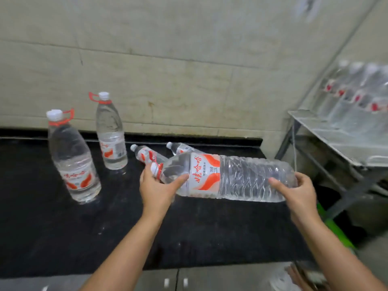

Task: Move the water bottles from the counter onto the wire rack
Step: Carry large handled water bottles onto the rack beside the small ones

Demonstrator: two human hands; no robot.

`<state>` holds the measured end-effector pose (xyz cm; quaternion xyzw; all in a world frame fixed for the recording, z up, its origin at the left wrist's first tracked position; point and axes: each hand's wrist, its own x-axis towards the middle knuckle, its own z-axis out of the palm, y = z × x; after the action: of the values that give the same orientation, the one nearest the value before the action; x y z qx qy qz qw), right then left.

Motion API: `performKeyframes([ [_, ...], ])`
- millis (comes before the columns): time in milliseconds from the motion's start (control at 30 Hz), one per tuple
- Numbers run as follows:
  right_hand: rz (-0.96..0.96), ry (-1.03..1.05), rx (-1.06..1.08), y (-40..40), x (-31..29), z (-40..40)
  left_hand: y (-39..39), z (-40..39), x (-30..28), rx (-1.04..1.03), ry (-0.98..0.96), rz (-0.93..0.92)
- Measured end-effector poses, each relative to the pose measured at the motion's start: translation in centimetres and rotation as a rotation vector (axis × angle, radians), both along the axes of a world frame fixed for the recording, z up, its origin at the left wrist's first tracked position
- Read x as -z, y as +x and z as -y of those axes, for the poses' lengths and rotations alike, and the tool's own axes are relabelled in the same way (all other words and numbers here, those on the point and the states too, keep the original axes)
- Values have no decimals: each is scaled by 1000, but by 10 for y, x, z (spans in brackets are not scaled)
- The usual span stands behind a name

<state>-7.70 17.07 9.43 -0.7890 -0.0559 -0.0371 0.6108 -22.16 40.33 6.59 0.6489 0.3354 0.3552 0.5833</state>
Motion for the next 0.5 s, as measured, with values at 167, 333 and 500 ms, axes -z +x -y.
performKeyframes([
  [167, 130, 19, 76, 47, -45, 131, 79, 117, -39, 105, 72, 127],
  [333, 250, 89, 199, 86, -88, 251, 150, 222, -77, 205, 121, 248],
  [500, 312, 132, 308, 116, -110, 327, 206, 290, -115, 302, 176, 337],
])
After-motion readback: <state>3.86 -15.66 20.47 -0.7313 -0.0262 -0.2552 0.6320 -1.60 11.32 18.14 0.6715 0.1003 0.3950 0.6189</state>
